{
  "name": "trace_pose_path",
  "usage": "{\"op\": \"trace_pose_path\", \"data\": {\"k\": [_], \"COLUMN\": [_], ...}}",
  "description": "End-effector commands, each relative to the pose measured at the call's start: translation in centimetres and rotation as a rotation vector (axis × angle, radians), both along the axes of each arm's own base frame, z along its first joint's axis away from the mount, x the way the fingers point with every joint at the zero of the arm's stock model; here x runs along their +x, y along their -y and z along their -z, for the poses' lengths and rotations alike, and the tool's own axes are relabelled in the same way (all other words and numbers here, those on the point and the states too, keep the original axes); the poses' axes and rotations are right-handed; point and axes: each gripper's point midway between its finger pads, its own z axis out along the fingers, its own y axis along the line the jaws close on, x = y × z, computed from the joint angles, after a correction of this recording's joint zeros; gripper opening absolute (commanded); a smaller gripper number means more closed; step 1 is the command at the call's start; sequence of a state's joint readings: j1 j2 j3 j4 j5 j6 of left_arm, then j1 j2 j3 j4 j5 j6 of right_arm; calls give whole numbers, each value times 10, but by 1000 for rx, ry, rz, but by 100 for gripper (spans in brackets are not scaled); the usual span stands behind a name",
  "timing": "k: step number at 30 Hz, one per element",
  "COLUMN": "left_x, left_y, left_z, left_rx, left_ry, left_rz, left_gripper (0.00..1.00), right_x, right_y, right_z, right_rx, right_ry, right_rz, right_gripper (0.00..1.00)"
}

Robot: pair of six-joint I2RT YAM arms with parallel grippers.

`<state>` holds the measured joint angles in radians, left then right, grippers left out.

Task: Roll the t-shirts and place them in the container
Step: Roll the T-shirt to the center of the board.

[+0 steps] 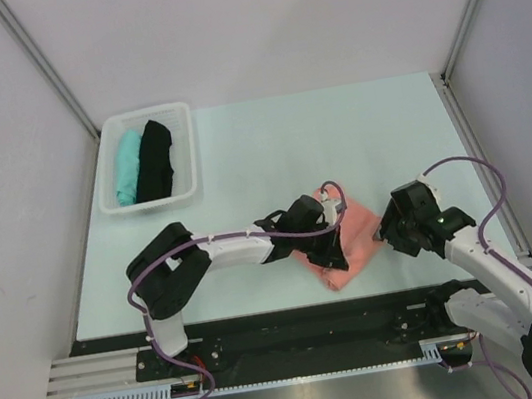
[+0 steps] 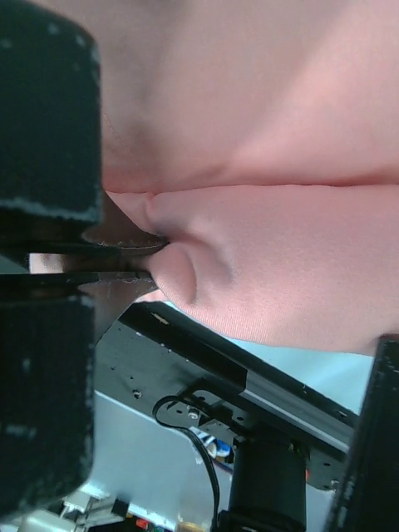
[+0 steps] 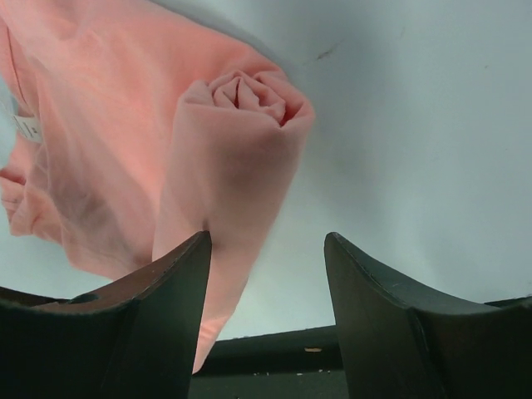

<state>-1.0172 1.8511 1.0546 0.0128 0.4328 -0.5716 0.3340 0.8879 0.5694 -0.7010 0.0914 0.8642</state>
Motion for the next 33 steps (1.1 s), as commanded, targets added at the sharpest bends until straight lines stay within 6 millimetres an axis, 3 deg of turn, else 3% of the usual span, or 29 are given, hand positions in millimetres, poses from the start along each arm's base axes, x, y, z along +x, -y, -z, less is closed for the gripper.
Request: {"op": "trace_pose_path", "data": {"k": [1, 8, 9, 15, 20, 33], "left_x": [6, 18, 22, 31, 43, 73], "left_y": [-8, -15, -16, -21, -28, -52], "left_z": [-1, 5, 4, 3, -1, -47], "left_rx": [-23, -9, -5, 24, 42, 121], "left_ry": [-57, -74, -69, -49, -16, 213], "left_rz": [-28, -48, -47, -63, -84, -144], "left_gripper": [0, 0, 7, 33, 44, 55], "right_x": [8, 29, 39, 56, 64, 88], "right_y": [-8, -24, -27, -35, -40, -52], "right_z": [-1, 0, -2, -4, -2, 3], "right_rx": [10, 43, 40, 38, 36, 4], "right_ry": [23, 41, 39, 17, 0, -59], "right_rz": [0, -26, -26, -31, -32, -44], "right_gripper": [63, 62, 62, 61, 59, 49]}}
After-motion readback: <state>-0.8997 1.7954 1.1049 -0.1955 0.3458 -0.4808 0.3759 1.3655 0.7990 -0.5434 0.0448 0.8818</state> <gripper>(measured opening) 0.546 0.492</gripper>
